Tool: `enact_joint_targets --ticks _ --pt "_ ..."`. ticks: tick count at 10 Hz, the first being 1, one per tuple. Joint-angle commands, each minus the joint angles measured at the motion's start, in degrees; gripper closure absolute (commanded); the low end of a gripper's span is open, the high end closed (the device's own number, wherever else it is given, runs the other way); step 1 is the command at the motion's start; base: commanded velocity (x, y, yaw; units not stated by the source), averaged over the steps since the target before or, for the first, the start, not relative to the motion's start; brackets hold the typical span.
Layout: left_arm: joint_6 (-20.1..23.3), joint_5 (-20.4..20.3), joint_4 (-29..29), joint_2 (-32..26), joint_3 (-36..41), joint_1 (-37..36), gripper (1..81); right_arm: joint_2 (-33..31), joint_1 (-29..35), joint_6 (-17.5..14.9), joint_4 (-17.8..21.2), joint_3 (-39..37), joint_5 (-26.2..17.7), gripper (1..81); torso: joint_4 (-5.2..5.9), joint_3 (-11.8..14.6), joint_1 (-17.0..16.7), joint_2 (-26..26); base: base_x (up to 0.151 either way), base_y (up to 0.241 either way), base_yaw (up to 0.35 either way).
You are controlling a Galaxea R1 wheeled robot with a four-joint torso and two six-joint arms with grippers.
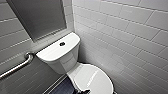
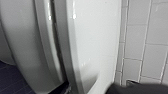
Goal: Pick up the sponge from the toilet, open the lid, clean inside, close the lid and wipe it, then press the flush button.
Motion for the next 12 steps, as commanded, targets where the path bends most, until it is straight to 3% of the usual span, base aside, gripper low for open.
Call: enact_joint_targets --ticks 1,5,8,10,12 --pt "0.2 1.1 1.2 3.9 -0.6 -5.8 1.0 -1.7 -0.4 0.1 -1.4 1.0 -2.7 81.1 0.0 0.0 0.0 0.0 0.0 0.0 0.0" --pt "0.1 1.0 1.5 7.7 -7.0 -4.3 1.0 -1.4 -0.5 0.3 -1.3 0.4 -0.8 81.1 0.0 0.0 0.0 0.0 0.0 0.0 0.0" --pt "-1.1 -2.7 1.4 4.2 -1.8 -4.6 1.0 -1.2 -0.3 0.4 -1.4 0.1 -0.6 81.1 0.0 0.0 0.0 0.0 0.0 0.0 0.0" --pt "-5.2 -5.2 1.5 1.1 1.8 -4.6 1.0 -0.7 0.0 0.2 -1.5 0.0 -0.7 81.1 0.0 0.0 0.0 0.0 0.0 0.0 0.0" --pt "-5.7 -5.4 2.2 1.0 2.5 -4.8 1.0 -0.7 0.1 0.2 -1.5 0.2 -0.6 81.1 0.0 0.0 0.0 0.0 0.0 0.0 0.0"
